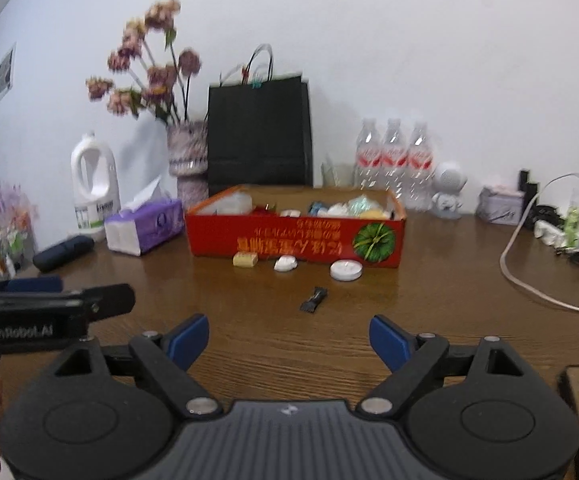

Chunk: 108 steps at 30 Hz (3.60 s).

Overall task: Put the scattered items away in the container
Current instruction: 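Grasp the small beige block with the left tool while the right tool grasps the black clip, then lift the beige block and black clip high and carry them toward the box, then lower both held items into the box and open both tools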

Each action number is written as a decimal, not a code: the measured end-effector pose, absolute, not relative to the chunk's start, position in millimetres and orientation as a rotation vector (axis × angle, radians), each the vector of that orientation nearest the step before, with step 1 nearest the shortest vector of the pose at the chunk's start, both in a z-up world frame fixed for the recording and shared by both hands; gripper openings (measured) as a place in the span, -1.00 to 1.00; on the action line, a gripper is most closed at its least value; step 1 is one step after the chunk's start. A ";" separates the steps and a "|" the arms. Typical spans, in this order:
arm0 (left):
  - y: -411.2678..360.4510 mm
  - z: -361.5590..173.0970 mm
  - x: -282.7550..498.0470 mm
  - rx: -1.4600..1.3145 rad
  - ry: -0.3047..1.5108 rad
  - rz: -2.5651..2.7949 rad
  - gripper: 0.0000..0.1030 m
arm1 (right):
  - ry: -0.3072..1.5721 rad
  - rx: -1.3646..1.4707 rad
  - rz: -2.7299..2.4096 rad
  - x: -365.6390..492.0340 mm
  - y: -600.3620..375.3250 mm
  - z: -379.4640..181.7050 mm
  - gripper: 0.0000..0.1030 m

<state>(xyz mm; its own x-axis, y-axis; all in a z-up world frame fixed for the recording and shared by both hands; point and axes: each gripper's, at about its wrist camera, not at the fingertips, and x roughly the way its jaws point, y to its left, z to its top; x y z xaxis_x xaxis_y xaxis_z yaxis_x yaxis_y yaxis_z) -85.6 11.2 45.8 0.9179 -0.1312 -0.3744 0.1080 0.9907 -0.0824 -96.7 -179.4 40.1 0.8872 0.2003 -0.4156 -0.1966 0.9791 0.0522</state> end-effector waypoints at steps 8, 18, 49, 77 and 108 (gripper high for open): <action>18.4 40.8 16.9 -0.031 0.496 -0.168 0.49 | 0.615 0.049 0.186 18.8 -172.3 22.6 0.02; -5.0 23.9 140.7 0.000 0.630 -0.231 0.06 | 0.682 -0.003 0.196 69.0 -174.1 7.5 -0.94; -4.0 46.5 47.6 0.008 0.458 -0.134 -0.40 | 0.590 -0.019 0.201 49.8 -173.7 16.5 -0.86; -15.5 94.3 -200.1 -0.026 -0.046 -0.074 -0.40 | 0.016 0.006 0.239 -194.5 -153.4 104.6 -0.86; 11.5 162.1 299.8 0.067 0.925 -0.211 -0.40 | 0.844 0.051 0.376 280.2 -174.9 194.8 -0.86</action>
<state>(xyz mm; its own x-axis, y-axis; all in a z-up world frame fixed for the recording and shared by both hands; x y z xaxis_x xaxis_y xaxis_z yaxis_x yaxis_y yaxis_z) 299.8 11.5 162.1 0.5825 -0.1516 -0.7986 0.2095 0.9773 -0.0327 280.2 -174.9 194.8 0.6033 0.3444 -0.7193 -0.3040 0.9331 0.1918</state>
